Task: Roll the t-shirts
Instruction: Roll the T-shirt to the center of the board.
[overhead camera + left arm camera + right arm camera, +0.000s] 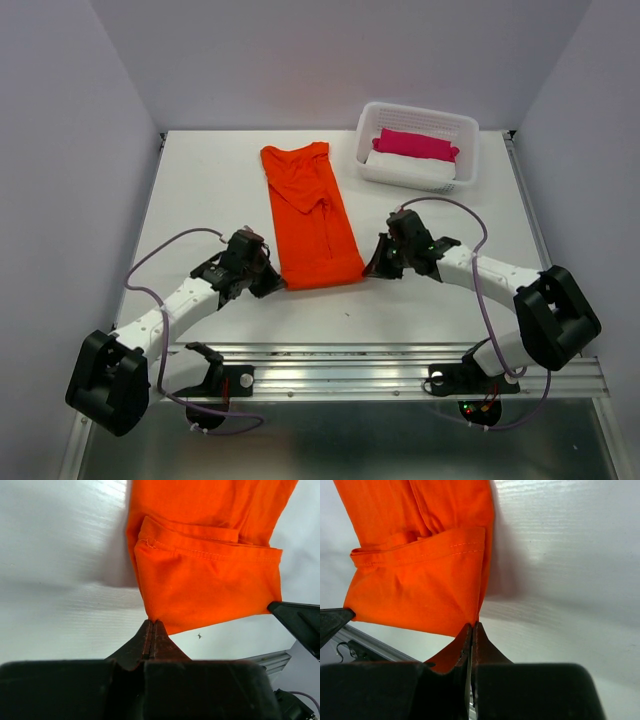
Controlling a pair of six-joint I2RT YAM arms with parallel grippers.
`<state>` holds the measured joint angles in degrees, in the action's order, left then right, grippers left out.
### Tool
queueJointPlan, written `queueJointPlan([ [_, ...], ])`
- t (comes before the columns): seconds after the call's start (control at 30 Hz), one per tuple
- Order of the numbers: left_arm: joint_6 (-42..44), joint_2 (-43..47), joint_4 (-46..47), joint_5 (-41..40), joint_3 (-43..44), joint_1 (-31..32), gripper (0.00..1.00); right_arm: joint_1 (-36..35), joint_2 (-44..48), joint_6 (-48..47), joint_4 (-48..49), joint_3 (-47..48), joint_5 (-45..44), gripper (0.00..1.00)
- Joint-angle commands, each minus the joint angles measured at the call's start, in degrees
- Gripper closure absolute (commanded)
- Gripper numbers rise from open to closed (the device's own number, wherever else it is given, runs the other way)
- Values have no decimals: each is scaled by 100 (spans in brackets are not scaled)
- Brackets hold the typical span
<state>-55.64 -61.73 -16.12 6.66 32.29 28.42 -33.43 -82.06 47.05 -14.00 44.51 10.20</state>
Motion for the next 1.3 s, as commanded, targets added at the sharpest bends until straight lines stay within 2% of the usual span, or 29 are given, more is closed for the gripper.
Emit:
queueJointPlan([
  [0.0,-26,-40,-163,-173,391,5,100,12,59,-152,-164,435,-246,99],
  [0.7,237,-857,-111,-95,1103,-486,100,12,-908,-477,-279,1674,-466,99],
  [1.27,686,-1982,171,-6,1631,-830,100,179,-1839,-697,-270,2509,-510,99],
])
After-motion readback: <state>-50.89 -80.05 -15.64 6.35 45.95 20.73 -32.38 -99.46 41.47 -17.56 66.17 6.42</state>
